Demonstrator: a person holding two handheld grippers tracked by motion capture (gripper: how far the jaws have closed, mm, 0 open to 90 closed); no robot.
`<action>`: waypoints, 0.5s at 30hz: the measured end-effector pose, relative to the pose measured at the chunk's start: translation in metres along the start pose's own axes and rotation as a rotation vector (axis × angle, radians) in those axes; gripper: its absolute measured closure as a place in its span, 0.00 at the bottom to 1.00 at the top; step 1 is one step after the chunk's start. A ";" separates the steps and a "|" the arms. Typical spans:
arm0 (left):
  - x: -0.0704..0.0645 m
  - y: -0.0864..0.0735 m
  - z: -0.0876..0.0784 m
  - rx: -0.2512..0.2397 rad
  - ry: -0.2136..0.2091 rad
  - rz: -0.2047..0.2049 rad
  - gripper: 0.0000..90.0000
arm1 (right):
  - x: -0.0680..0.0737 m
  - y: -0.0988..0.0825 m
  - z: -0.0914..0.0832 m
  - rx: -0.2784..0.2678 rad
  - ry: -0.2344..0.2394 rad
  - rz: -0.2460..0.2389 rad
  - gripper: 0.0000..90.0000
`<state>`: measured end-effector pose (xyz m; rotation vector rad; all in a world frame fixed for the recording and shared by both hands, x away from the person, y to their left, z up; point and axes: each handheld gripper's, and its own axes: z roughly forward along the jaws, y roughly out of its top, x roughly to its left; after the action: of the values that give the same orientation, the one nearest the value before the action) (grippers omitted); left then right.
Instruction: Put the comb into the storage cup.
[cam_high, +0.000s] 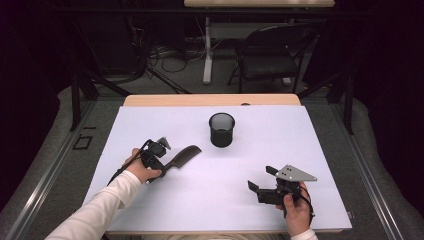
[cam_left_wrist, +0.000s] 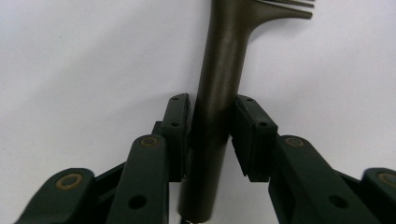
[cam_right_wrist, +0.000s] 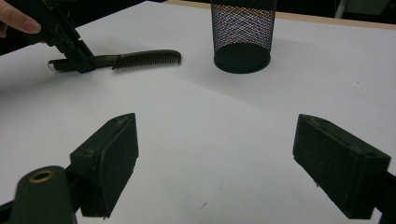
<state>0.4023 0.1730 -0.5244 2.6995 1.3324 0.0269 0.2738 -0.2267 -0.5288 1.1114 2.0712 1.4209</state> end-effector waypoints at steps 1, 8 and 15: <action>0.000 0.000 0.000 -0.004 -0.004 -0.004 0.75 | 0.000 0.000 0.000 0.000 0.000 0.000 0.16; -0.003 -0.001 0.000 -0.003 0.015 0.009 0.77 | 0.000 0.000 0.000 0.001 0.001 -0.001 0.16; -0.004 -0.001 0.000 -0.007 0.016 0.020 0.79 | 0.000 0.000 0.000 0.000 0.001 -0.005 0.16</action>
<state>0.3995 0.1704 -0.5245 2.7118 1.3075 0.0548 0.2741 -0.2266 -0.5292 1.1044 2.0740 1.4192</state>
